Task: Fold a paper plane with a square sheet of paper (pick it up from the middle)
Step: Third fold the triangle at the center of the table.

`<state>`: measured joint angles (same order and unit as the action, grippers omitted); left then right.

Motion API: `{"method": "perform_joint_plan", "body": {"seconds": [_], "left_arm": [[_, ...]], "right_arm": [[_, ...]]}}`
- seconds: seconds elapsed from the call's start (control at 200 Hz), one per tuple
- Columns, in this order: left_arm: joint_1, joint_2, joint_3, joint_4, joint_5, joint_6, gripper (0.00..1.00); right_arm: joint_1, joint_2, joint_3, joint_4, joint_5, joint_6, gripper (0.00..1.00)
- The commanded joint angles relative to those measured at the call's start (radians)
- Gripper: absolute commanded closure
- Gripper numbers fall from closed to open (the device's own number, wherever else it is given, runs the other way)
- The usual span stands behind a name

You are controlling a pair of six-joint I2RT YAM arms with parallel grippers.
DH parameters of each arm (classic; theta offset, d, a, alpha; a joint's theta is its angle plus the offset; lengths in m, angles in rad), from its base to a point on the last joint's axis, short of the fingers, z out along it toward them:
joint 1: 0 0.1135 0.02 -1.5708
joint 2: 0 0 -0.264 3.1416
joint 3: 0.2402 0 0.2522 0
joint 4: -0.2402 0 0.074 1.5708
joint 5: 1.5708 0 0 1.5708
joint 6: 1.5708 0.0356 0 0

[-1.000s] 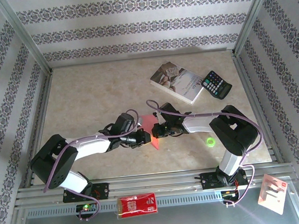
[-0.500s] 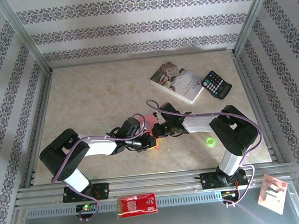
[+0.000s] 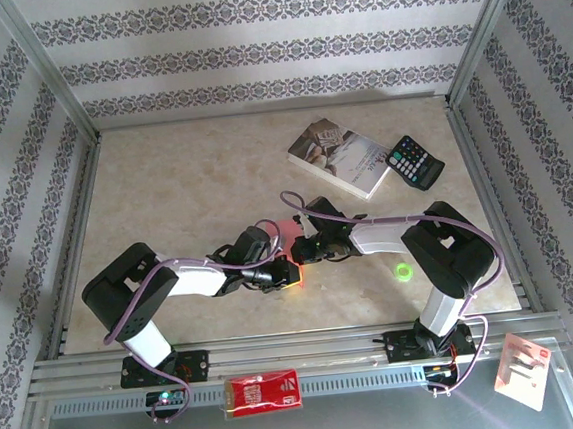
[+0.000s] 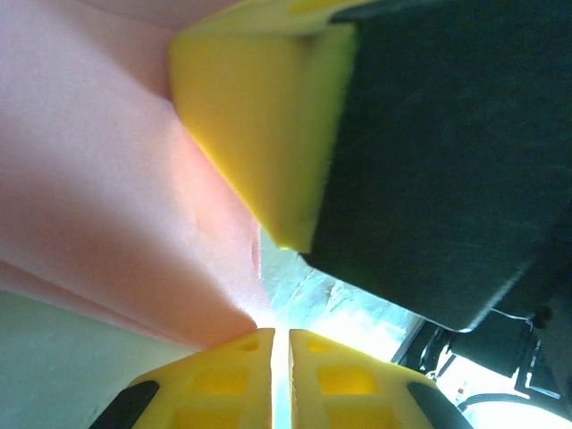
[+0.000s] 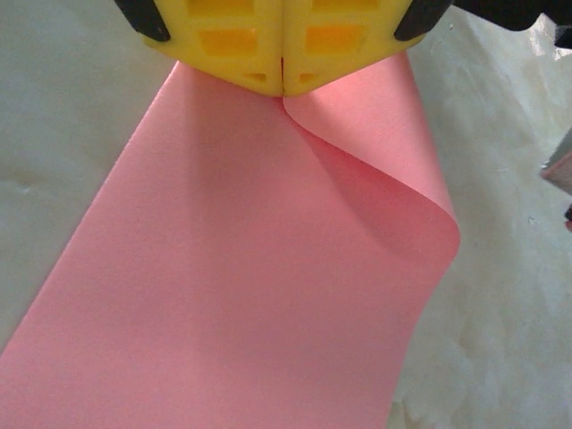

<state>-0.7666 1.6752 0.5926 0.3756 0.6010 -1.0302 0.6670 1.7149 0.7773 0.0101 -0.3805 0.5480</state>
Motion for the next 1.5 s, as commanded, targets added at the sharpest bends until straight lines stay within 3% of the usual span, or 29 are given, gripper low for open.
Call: {"method": "perform_joint_plan", "body": {"seconds": [0.0, 0.879, 1.124, 1.494], "left_arm": [[-0.011, 0.015, 0.007, 0.044, 0.010, 0.007, 0.89], [-0.011, 0.059, 0.022, 0.080, 0.018, -0.002, 0.82], [-0.007, -0.018, -0.001, 0.059, 0.009, 0.016, 0.81], [0.016, -0.025, 0.004, 0.023, -0.001, 0.038, 0.88]], "right_arm": [[-0.015, 0.037, -0.018, -0.068, 0.061, -0.004, 0.99], [-0.013, 0.038, -0.015, -0.064, 0.049, -0.005, 0.99], [-0.016, 0.038, -0.012, -0.078, 0.051, -0.016, 0.99], [-0.015, 0.040, -0.016, -0.079, 0.048, -0.017, 0.99]]}}
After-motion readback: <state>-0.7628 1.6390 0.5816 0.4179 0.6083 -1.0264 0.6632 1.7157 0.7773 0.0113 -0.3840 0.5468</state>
